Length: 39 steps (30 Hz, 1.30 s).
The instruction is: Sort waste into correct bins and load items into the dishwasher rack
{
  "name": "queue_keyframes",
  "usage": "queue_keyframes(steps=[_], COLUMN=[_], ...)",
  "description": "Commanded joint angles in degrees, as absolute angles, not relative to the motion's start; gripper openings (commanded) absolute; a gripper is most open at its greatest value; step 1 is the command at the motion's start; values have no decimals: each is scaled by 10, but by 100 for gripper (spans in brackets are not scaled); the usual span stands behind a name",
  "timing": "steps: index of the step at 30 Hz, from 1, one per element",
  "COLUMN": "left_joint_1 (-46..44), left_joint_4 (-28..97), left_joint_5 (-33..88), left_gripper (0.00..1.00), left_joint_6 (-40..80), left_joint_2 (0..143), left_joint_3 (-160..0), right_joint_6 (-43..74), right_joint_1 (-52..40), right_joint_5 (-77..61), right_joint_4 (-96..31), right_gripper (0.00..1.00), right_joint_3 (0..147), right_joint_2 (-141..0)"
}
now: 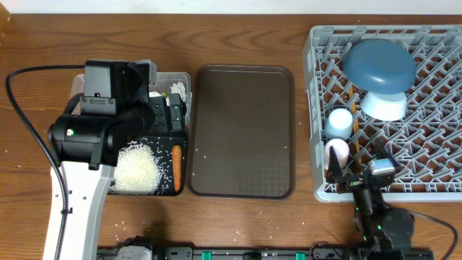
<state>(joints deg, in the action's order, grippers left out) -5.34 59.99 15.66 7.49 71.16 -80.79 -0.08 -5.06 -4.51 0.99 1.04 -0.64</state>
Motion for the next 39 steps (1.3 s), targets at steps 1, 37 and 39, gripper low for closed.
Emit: queue_keyframes(steps=[1, 37, 39], left_joint_1=[-50, -50, -50], left_joint_4=[601, 601, 601], left_joint_5=[151, 151, 151], left_gripper=[97, 97, 97], left_joint_6=[76, 76, 76], left_joint_2=[712, 712, 712], left_joint_3=[-809, -809, -809], right_joint_6=[33, -46, -46], right_joint_1=[-49, -49, -49], right_joint_5=[-14, -6, -6], right_joint_4=[-26, -43, -43], right_gripper=[99, 99, 99], right_joint_3=[3, 3, 3], right_joint_2=[-3, -3, -3])
